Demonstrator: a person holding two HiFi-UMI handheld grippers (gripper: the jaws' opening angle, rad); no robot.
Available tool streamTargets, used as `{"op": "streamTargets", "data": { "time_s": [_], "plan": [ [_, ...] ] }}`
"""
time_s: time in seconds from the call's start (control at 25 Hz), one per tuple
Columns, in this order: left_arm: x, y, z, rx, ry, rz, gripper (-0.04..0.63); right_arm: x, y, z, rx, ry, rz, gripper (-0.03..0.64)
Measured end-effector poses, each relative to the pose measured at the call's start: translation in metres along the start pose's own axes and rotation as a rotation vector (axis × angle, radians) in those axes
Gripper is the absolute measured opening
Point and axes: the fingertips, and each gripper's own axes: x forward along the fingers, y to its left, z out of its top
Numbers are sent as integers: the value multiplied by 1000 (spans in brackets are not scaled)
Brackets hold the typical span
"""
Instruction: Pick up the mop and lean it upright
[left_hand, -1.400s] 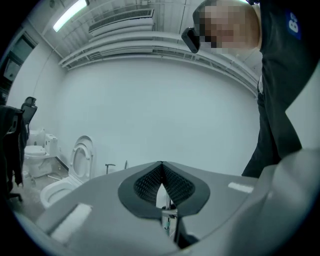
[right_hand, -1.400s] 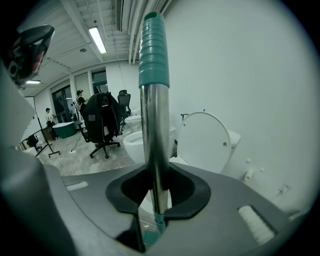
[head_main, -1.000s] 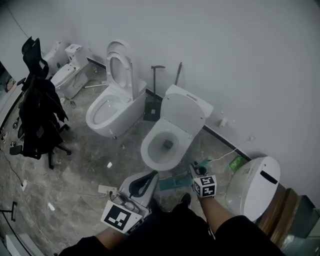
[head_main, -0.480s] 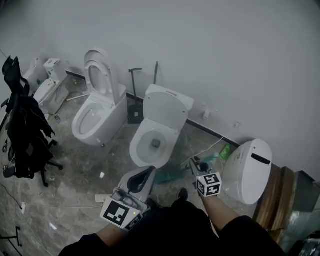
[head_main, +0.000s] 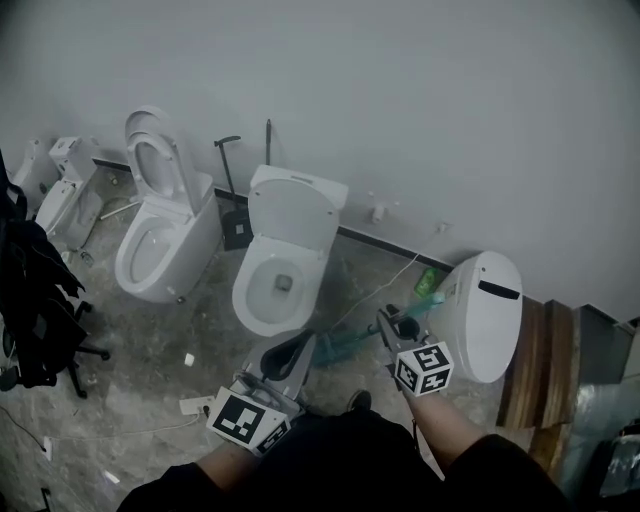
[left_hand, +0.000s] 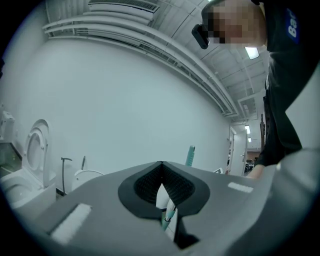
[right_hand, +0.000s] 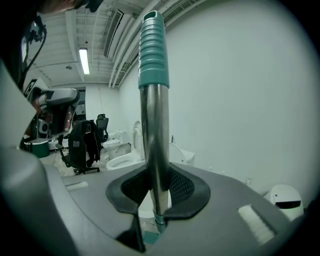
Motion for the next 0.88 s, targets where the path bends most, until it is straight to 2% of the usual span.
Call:
{"op": "streamTargets", "data": {
  "time_s": [0.36, 0.64, 0.88],
  "plan": [
    [35, -52, -14, 29, 35, -118, 14, -65, -22, 15, 34, -53, -49, 84],
    [65, -105, -21, 52, 82, -160, 14, -110, -37, 13, 51, -94, -77, 84],
    [87, -155, -30, 75, 91, -181, 14, -150, -45, 21, 45, -134, -65, 84]
  ]
}}
